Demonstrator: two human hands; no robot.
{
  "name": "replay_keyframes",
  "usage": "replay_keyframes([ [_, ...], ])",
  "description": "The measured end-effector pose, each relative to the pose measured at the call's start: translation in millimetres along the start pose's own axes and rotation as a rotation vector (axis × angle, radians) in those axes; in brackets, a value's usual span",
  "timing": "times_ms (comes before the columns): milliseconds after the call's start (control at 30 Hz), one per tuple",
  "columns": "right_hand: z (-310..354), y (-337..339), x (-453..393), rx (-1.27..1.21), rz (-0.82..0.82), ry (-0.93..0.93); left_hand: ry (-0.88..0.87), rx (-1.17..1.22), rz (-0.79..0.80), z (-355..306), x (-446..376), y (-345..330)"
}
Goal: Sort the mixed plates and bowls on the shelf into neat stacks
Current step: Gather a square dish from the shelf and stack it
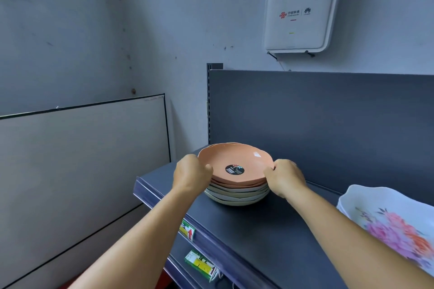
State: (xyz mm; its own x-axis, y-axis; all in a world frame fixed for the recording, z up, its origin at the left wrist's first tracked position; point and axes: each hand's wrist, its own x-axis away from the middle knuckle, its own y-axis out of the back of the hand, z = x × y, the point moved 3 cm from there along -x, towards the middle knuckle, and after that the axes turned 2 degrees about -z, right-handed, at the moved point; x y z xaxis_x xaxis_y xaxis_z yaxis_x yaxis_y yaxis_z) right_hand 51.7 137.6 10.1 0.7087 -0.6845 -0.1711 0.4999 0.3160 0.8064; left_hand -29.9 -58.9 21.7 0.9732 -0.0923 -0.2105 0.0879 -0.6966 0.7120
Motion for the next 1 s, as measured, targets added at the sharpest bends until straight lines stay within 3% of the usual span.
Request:
replay_keyframes([
  [233, 5, 5, 20, 0.105, 0.094, 0.061, -0.156, -0.252, 0.025, -6, 24, 4],
  [500, -1, 29, 101, 0.318, 0.147, 0.323, -0.596, -0.492, 0.103, -22, 96, 5],
  [733, -44, 73, 172, 0.394, 0.111, 0.259, -0.8, -0.534, 0.198, -46, 166, -6],
  [1000, -106, 135, 237, 0.362, 0.007, 0.099, -1.02, -0.382, 0.326, -97, 253, -35],
])
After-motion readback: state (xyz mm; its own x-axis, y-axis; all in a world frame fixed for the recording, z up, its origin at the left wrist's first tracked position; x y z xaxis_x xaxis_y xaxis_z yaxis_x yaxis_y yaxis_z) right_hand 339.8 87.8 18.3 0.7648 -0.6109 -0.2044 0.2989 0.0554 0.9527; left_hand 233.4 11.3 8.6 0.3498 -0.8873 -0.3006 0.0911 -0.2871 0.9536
